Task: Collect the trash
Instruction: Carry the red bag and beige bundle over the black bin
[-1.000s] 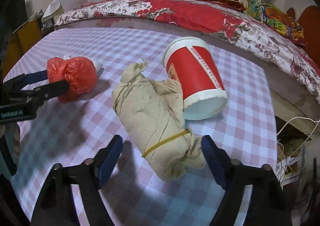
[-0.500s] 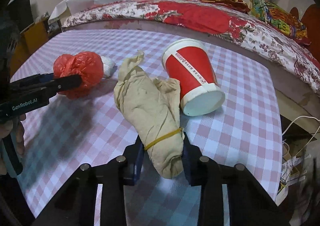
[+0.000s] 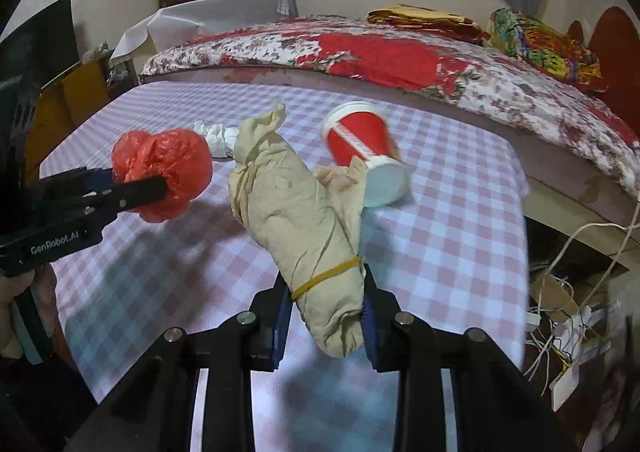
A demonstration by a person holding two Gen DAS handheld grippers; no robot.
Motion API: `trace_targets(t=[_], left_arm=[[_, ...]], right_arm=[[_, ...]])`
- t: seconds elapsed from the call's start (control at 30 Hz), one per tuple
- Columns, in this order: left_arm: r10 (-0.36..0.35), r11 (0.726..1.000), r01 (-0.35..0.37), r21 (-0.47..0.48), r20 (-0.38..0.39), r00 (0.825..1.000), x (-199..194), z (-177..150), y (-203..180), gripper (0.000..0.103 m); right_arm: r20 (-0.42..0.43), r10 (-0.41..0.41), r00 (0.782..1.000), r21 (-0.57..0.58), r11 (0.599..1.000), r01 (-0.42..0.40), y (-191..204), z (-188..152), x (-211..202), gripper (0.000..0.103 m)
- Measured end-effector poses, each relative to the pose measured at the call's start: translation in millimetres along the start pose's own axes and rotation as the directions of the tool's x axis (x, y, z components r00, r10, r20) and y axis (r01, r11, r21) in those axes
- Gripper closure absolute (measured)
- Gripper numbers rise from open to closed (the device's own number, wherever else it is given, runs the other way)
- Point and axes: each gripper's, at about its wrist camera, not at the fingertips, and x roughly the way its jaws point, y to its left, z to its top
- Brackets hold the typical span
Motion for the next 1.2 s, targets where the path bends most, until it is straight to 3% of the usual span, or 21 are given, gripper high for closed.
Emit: trace_targets(t=[0.7,1.2], left_arm=[[-0.123,0.985,0.126,0.119,-0.032,0.992,-8.7,-19.0,-100.8,0.057],[-0.223,0.949,0.238,0.206,-0.097,0.97,7.6,-31.7,-175.0,0.058]], right_arm=[[0.031,-0.146,0.989,0.117,0.983,0.142,-70.5,-63.8,-81.6,0.071],[-0.037,-0.266,0.963,0.253,0.93,0.266,-140.2,-133.3,-125.1,0.071]])
